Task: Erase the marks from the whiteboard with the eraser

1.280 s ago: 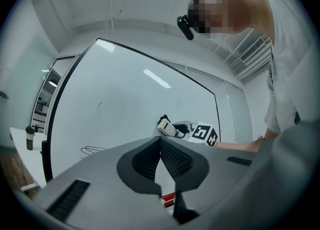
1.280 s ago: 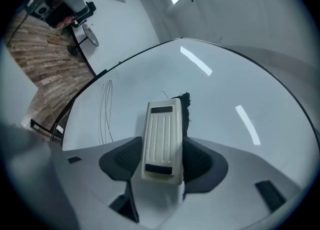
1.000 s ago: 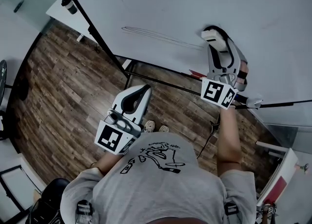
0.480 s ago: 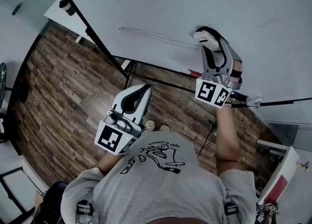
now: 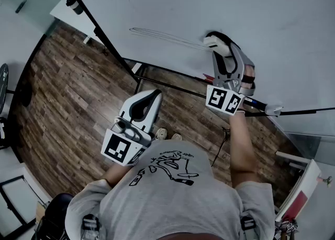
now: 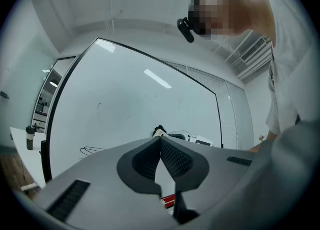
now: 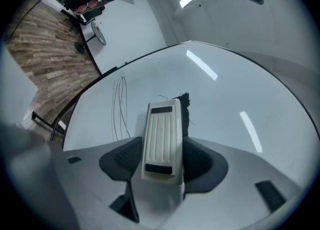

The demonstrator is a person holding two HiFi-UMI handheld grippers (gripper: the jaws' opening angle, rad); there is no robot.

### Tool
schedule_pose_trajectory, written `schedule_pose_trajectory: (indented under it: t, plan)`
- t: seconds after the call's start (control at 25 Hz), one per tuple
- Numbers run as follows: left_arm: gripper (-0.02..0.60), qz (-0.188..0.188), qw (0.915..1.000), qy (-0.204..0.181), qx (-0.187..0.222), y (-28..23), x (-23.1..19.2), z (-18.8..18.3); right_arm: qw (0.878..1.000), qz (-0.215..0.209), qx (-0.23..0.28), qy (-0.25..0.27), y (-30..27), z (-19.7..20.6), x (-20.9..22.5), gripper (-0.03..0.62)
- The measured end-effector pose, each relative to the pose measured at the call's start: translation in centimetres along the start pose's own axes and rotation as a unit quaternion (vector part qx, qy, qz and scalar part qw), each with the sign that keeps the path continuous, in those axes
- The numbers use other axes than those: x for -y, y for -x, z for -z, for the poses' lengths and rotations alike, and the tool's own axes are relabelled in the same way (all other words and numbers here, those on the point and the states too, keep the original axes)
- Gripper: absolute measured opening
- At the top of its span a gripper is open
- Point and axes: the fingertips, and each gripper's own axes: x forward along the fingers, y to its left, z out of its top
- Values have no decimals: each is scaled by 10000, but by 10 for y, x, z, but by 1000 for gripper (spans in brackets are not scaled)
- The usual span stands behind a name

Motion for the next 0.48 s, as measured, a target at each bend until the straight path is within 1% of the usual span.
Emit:
schedule_pose_trajectory:
  t: [0.48]
  plan:
    - [21, -20, 10000, 19, -33, -1, 3, 0, 10000, -58, 62, 17, -2, 0, -12, 259]
